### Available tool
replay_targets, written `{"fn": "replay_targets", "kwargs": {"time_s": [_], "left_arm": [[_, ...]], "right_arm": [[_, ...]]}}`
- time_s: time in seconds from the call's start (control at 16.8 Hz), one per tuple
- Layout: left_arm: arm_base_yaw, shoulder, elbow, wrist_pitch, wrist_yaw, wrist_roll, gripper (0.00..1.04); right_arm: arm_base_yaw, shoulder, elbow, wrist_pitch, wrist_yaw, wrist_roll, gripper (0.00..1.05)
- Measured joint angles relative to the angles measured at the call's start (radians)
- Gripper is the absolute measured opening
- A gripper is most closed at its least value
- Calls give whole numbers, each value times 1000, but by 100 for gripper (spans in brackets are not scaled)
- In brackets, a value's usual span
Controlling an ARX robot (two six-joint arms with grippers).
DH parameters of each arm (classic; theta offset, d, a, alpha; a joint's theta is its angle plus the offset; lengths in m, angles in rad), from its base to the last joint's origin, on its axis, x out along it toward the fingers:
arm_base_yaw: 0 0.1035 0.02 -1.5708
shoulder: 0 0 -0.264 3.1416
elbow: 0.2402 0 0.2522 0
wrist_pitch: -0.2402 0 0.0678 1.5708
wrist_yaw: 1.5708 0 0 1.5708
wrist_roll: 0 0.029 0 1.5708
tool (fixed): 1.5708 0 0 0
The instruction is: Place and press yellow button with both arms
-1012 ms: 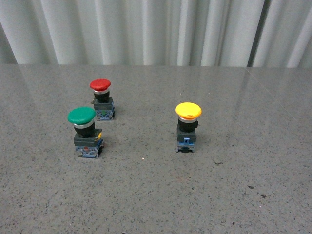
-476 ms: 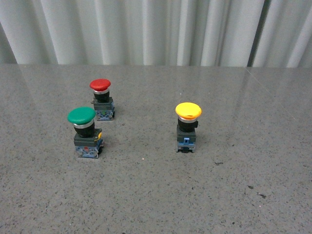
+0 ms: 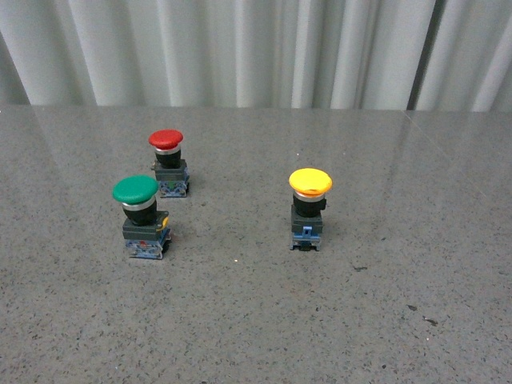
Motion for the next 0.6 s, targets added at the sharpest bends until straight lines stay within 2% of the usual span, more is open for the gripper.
{"fn": "replay_targets", "kwargs": {"time_s": [0.3,0.36,0.48,0.6], "left_arm": [[0,0,0,0,1,0,64],[0,0,0,-1,0,0,75],[0,0,0,0,1,0,98],[0,0,0,0,1,0,98]], "right_arm": [[2,2,0,-5,4,0,98],[36,63,6,37,69,4,98],[88,357,113,288,79,0,98],[159,644,270,519,75,-13,98]]}}
